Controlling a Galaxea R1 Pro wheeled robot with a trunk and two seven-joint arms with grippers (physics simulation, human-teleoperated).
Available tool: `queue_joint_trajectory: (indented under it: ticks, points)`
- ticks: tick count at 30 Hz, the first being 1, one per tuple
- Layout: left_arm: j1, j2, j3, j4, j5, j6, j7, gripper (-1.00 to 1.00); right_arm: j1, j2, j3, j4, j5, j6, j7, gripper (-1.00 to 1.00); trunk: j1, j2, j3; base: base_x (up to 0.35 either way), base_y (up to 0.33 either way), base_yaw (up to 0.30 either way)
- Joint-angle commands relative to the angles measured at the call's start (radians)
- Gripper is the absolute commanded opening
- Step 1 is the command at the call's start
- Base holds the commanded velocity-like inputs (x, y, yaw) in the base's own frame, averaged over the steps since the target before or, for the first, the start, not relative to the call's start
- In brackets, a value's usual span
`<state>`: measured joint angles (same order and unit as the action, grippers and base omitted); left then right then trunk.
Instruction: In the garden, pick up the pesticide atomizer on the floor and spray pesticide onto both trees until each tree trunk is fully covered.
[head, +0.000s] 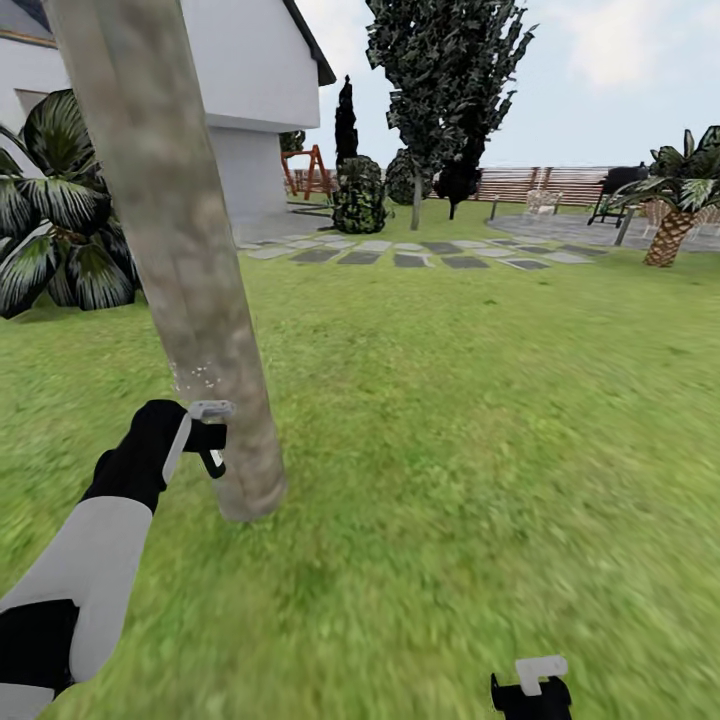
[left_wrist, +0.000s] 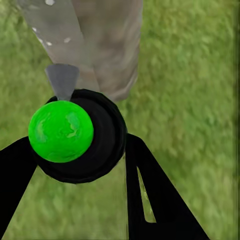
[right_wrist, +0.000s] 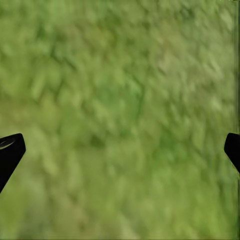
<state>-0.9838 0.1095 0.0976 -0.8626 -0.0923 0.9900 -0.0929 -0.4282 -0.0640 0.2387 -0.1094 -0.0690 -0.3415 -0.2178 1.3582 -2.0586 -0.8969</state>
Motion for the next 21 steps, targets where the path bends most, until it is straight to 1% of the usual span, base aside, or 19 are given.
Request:
queue_joint_trajectory:
  ticks: [1, 6, 12, 19, 21]
  points:
    - [-0.001, -0.001, 0.002, -0.001, -0.010, 0.004, -0.010, -1.00, 0.000, 0.000, 0.008, 0.000, -0.007, -0.002, -0.003, 1.00, 0.000, 0.000, -0.001, 0.223, -0.210, 0.001]
    - [-0.001, 0.000, 0.002, -0.001, -0.012, 0.004, -0.010, -1.00, -0.001, 0.000, 0.008, 0.000, -0.008, -0.003, -0.003, 1.00, 0.000, 0.000, -0.001, 0.195, -0.216, 0.000]
    - [-0.003, 0.001, 0.002, -0.001, -0.013, 0.004, -0.010, -1.00, -0.001, 0.001, 0.009, -0.001, -0.008, -0.003, -0.003, 1.00, 0.000, 0.000, -0.001, 0.020, -0.268, 0.017]
    - [-0.011, 0.004, 0.002, -0.001, -0.016, 0.004, -0.005, -1.00, -0.001, 0.003, 0.010, -0.001, -0.008, -0.003, -0.003, 1.00, 0.000, 0.000, -0.001, 0.000, -0.272, 0.250]
    - [-0.013, 0.042, 0.008, -0.001, -0.015, 0.007, -0.001, -1.00, -0.001, 0.003, 0.010, -0.001, -0.008, -0.003, -0.003, 1.00, 0.000, 0.000, -0.001, 0.093, -0.268, 0.277]
